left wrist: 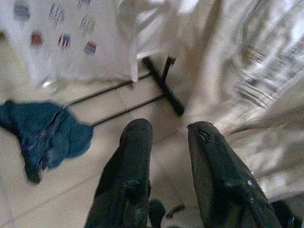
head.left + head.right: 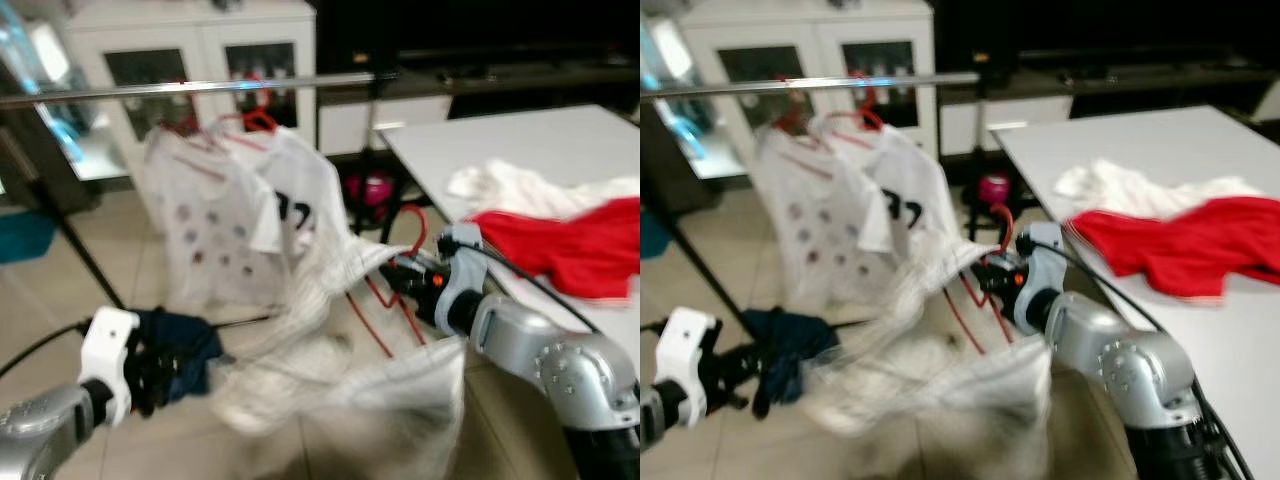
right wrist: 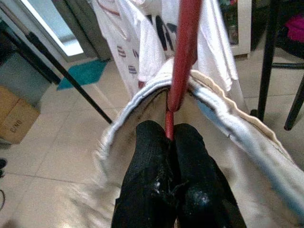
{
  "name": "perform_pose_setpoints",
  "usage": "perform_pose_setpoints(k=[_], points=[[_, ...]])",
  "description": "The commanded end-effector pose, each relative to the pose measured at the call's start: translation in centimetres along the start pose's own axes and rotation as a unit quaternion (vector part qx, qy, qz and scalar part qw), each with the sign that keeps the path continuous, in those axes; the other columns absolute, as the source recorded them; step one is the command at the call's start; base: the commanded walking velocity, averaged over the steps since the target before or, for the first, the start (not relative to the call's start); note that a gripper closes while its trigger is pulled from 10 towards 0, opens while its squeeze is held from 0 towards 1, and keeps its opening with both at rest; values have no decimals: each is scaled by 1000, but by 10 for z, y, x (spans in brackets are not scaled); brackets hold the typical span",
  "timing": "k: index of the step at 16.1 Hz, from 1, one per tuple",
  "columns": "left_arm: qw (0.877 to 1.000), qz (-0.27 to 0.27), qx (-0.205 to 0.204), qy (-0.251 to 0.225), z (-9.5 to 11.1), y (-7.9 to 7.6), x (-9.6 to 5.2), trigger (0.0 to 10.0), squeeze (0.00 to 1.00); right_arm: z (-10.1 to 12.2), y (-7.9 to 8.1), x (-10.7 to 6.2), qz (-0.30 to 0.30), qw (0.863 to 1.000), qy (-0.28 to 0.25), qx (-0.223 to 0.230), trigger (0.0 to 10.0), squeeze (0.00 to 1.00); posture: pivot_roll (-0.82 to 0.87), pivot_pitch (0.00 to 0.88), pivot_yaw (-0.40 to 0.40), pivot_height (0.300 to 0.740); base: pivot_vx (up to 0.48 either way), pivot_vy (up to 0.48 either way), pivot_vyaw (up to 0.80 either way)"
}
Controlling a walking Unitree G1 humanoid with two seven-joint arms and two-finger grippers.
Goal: Hang hanger
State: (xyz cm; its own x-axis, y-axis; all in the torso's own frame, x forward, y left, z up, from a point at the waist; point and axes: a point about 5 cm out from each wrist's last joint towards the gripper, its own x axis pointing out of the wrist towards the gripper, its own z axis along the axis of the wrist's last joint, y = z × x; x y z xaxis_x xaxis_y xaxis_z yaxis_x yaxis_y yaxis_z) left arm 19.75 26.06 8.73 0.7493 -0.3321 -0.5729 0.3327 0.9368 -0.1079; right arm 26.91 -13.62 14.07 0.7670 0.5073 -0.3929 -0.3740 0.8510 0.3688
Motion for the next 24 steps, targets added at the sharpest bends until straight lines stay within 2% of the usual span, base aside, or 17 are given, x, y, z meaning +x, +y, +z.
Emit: perform_pose_setpoints(k=[1, 3, 5, 6, 7, 9, 11, 14, 16, 17, 22, 24], points=[[1000, -4, 8, 12, -2, -1, -2, 10000, 1000, 14, 6, -1, 11, 999, -40, -18, 10000, 0, -28, 0, 6, 740, 0, 0, 800], [1000, -4, 3, -7, 1, -1, -4, 10000, 1000, 18, 7, 0, 16, 997, -75, -21, 10000, 0, -29, 0, -4, 740, 0, 0, 613], [994, 5, 22, -109, 32, -14, -1, 10000, 1000, 14, 2, 2, 6, 994, -100, -41, 10000, 0, -19, 7, -33, 740, 0, 0, 0], [985, 26, 23, -171, 52, -24, 4, 10000, 537, 9, -6, 3, -13, 994, -104, -29, 10000, 0, -11, 9, -37, 740, 0, 0, 0], [973, 29, 31, -226, 71, -38, 9, 10000, 0, 3, -12, 5, -30, 994, -107, -12, 10000, 0, -11, 9, -37, 740, 0, 0, 0], [970, 26, 58, -234, 80, -52, 17, 10000, 0, -6, -16, 6, -48, 993, -108, -12, 10000, 0, -9, 10, -24, 740, 0, 0, 0], [970, 26, 68, -233, 78, -60, 23, 10000, 0, -11, -17, 7, -64, 991, -121, -7, 10000, 0, -17, 15, -19, 740, 0, 0, 0], [971, 59, 74, -219, 68, -56, 21, 10000, 0, -10, -15, 7, -71, 985, -157, -33, 10000, 0, -7, 26, -36, 740, 0, 0, 0], [971, 80, 77, -210, 61, -52, 19, 10000, 0, -12, -8, 8, -32, 986, -149, -70, 10000, 0, 4, 22, -33, 740, 0, 0, 0], [972, 80, 75, -207, 58, -54, 20, 10000, 0, -13, -6, 9, -13, 987, -150, -49, 10000, 0, 6, 17, -28, 740, 0, 0, 0], [970, 67, 79, -218, 62, -60, 22, 10000, 0, -12, 7, 7, 33, 984, -170, -26, 10000, 0, -6, 18, -30, 740, 0, 0, 800], [971, 68, 80, -215, 60, -61, 22, 10000, 0, -7, 6, 6, 42, 983, -179, -11, 10000, 0, -6, 16, -28, 740, 0, 0, 800]])
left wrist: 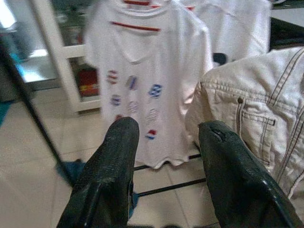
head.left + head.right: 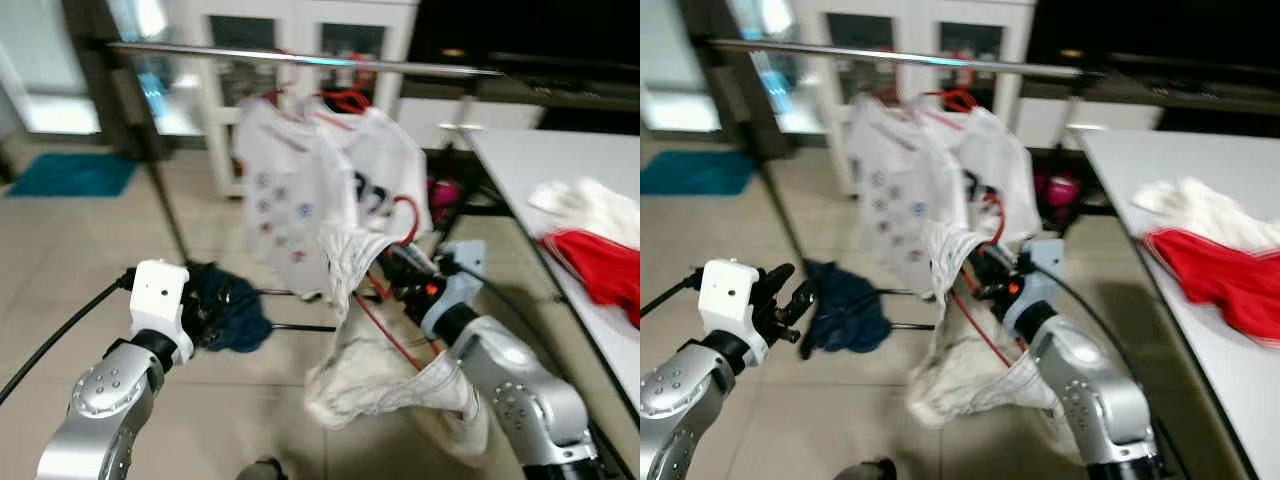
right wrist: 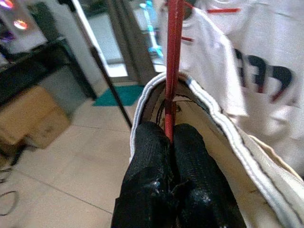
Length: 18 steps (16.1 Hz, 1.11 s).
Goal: Hang hanger
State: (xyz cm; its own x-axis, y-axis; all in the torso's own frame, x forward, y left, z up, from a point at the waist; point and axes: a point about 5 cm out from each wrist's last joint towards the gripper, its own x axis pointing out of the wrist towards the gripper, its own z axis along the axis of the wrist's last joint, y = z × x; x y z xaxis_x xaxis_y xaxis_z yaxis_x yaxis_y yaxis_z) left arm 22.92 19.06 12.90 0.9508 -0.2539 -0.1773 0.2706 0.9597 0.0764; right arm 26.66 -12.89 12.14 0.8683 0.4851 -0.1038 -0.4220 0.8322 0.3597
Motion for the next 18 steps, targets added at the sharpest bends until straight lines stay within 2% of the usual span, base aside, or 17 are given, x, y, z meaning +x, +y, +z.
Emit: perform_pose_setpoints(k=[1, 3, 7, 10, 12, 15, 18], points=[[1000, -7, 12, 3, 0, -4, -1, 10000, 0, 13, 4, 0, 17, 999, -32, 6, 10000, 0, -1, 13, -25, 740, 0, 0, 800], [999, -27, 26, 7, 0, -12, 2, 10000, 0, 18, 2, 0, 17, 998, -48, 31, 10000, 0, 0, 5, -19, 740, 0, 0, 800], [999, -34, 28, 6, -1, -15, 10, 10000, 0, 16, 4, 1, 12, 998, -45, 33, 10000, 0, -15, 0, -12, 740, 0, 0, 800], [999, -31, 30, 6, -2, -13, 12, 10000, 0, 15, -3, 2, -25, 998, -42, 29, 10000, 0, -22, 0, -26, 740, 0, 0, 0], [1000, -11, 19, 11, -4, -9, 9, 10000, 0, 10, -10, 2, -49, 998, -25, 6, 10000, 0, -20, 3, -40, 740, 0, 0, 0], [1000, -11, 14, 11, -5, -13, 7, 10000, 0, 9, -15, 2, -72, 997, -26, 13, 10000, 0, -19, 9, -40, 740, 0, 0, 0], [1000, -15, 20, 14, -6, -14, 9, 10000, 0, 8, -20, 2, -95, 995, -23, 17, 10000, 0, -16, 8, -27, 740, 0, 310, 0]])
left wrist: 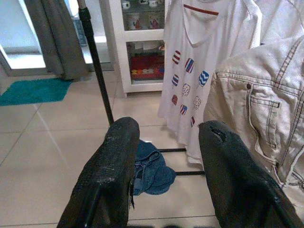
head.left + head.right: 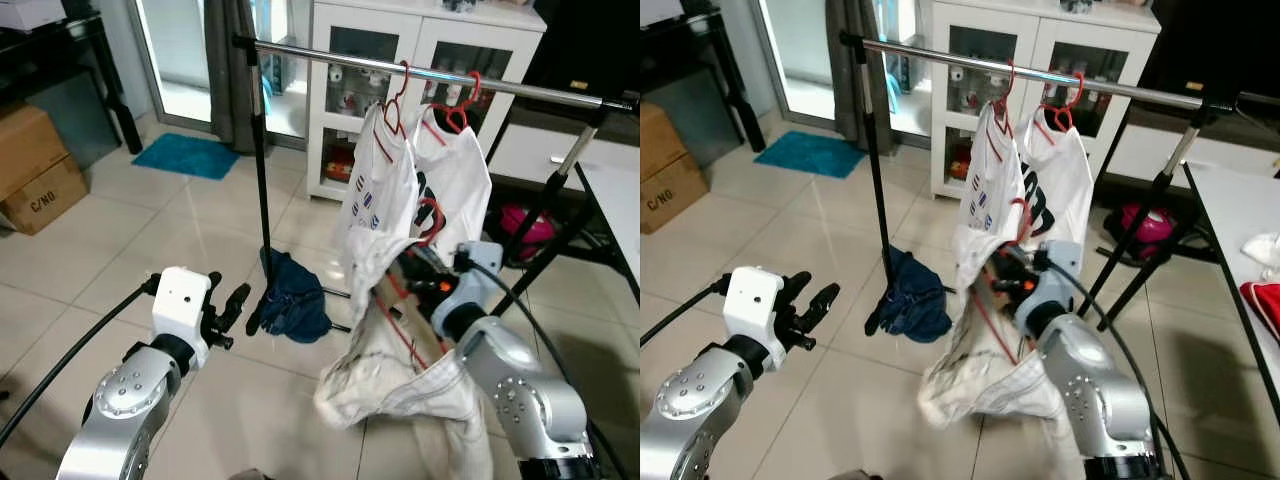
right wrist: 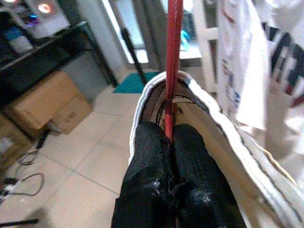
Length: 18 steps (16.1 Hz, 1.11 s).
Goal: Hang hanger
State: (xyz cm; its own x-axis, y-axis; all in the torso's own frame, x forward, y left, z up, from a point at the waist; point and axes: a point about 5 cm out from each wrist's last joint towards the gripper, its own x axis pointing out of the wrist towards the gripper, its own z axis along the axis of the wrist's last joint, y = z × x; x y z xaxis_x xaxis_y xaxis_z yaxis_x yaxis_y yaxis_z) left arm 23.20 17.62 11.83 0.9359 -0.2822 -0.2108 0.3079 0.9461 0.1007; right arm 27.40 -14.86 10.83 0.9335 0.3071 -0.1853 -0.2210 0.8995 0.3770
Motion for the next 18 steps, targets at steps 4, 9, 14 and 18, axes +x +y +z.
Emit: perform_pose_setpoints(k=[4, 9, 14, 18], points=[[1000, 2, 2, -6, 8, 3, 6, 10000, 0, 9, -2, 3, -28, 999, -23, 5, 10000, 0, -19, 7, -14, 740, 0, 277, 0], [1000, -20, 12, -6, 9, 1, 9, 10000, 0, 16, 3, 6, -4, 1000, -22, 7, 10000, 0, -20, 5, -15, 740, 0, 0, 0], [989, -133, 58, -24, 39, 38, 6, 10000, 1000, 31, 18, 8, 95, 993, 2, -69, 10000, 0, -14, 0, -26, 740, 0, 0, 0], [962, -239, 131, -20, 87, 76, 10, 10000, 1000, 48, 31, 3, 195, 975, 7, -104, 10000, 0, -16, 0, -8, 740, 0, 0, 0]])
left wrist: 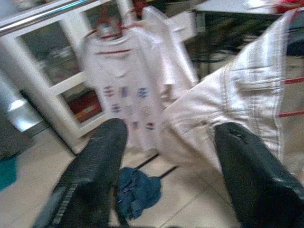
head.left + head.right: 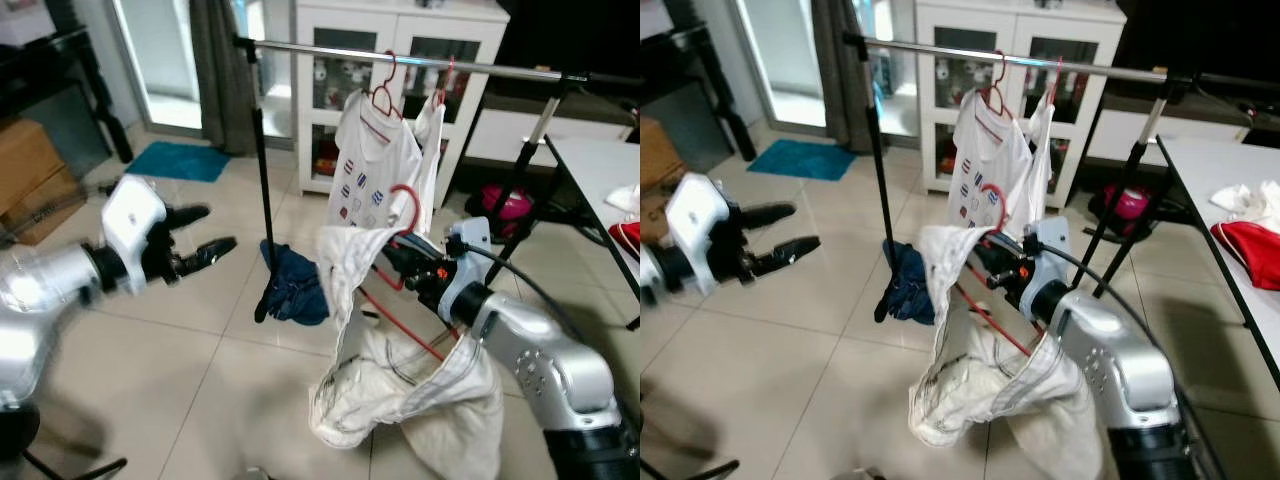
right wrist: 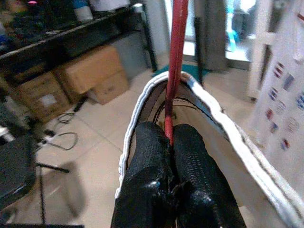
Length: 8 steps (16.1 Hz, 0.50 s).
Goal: Hang hanger
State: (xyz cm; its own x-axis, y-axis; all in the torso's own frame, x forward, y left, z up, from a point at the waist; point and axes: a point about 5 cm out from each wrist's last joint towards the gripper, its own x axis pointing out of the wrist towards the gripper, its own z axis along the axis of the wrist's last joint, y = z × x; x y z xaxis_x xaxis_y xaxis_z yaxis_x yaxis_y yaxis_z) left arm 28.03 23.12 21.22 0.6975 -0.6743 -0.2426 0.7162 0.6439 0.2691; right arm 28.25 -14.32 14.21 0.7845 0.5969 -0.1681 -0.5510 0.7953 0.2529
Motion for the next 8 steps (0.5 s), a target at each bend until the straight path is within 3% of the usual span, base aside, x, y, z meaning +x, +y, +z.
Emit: perform_pose_setpoints(k=[1, 4, 7, 8], points=[[999, -49, -11, 4, 1, -2, 2, 10000, 1000, 23, 14, 0, 54, 998, -38, -23, 10000, 0, -16, 0, -8, 740, 0, 0, 0], [993, -119, -8, 24, 1, -5, 7, 10000, 1000, 29, 21, -6, 94, 994, -36, -36, 10000, 0, -23, 0, 2, 740, 0, 0, 0], [990, -139, -15, 17, 3, -13, 18, 10000, 1000, 35, 22, -6, 92, 994, -42, -34, 10000, 0, -24, 1, 7, 740, 0, 0, 0], [990, -138, -16, 16, 0, -23, 26, 10000, 314, 36, 20, -4, 74, 996, -45, -27, 10000, 0, -24, 1, 7, 740, 0, 0, 0]])
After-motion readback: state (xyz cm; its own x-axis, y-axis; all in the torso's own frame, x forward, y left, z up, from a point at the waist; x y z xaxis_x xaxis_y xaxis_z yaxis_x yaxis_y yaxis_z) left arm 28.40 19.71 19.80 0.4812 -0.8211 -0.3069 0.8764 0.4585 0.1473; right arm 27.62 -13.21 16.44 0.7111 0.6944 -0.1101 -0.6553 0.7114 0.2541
